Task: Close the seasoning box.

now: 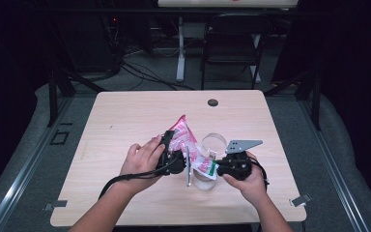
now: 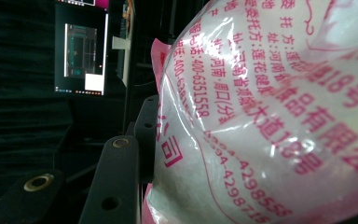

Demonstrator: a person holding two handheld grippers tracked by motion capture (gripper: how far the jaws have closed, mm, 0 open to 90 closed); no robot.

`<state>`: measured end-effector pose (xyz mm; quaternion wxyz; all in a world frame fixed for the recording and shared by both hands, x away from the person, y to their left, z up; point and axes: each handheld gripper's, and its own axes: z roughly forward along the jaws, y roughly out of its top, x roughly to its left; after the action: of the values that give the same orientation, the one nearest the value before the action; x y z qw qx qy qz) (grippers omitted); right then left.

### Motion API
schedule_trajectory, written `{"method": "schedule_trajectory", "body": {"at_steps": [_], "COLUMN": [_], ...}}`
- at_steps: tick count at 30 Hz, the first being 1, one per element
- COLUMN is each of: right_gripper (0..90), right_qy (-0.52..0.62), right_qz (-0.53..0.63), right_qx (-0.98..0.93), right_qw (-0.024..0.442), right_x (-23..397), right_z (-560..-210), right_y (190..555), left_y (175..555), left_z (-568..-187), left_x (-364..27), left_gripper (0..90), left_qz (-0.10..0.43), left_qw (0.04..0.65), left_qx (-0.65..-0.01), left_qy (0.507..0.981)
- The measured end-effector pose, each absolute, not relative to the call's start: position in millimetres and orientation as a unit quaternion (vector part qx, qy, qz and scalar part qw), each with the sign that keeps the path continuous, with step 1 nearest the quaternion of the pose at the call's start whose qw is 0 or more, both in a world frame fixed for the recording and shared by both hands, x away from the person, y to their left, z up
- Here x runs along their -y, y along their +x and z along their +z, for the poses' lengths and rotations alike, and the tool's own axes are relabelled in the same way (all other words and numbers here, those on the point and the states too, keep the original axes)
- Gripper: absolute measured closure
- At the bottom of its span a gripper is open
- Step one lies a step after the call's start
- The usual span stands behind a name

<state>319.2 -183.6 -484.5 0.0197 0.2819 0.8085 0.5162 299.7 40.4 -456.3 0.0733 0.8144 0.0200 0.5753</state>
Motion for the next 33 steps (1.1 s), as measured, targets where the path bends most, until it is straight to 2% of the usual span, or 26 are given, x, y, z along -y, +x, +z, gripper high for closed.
{"method": "schedule_trajectory", "body": {"at_steps": [33], "right_gripper": [90.0], "right_qy": [0.283], "right_qz": [0.517], "right_qx": [-0.808], "right_qw": [0.021], "right_x": [184.6], "right_z": [-484.3], "right_y": [319.0], "left_y": [299.5], "left_z": [-454.6], "left_x": [-39.0], "left_gripper": [62.3], "left_qz": [0.580], "left_qw": [0.076], "left_qx": [-0.015], "left_qy": [0.811]}}
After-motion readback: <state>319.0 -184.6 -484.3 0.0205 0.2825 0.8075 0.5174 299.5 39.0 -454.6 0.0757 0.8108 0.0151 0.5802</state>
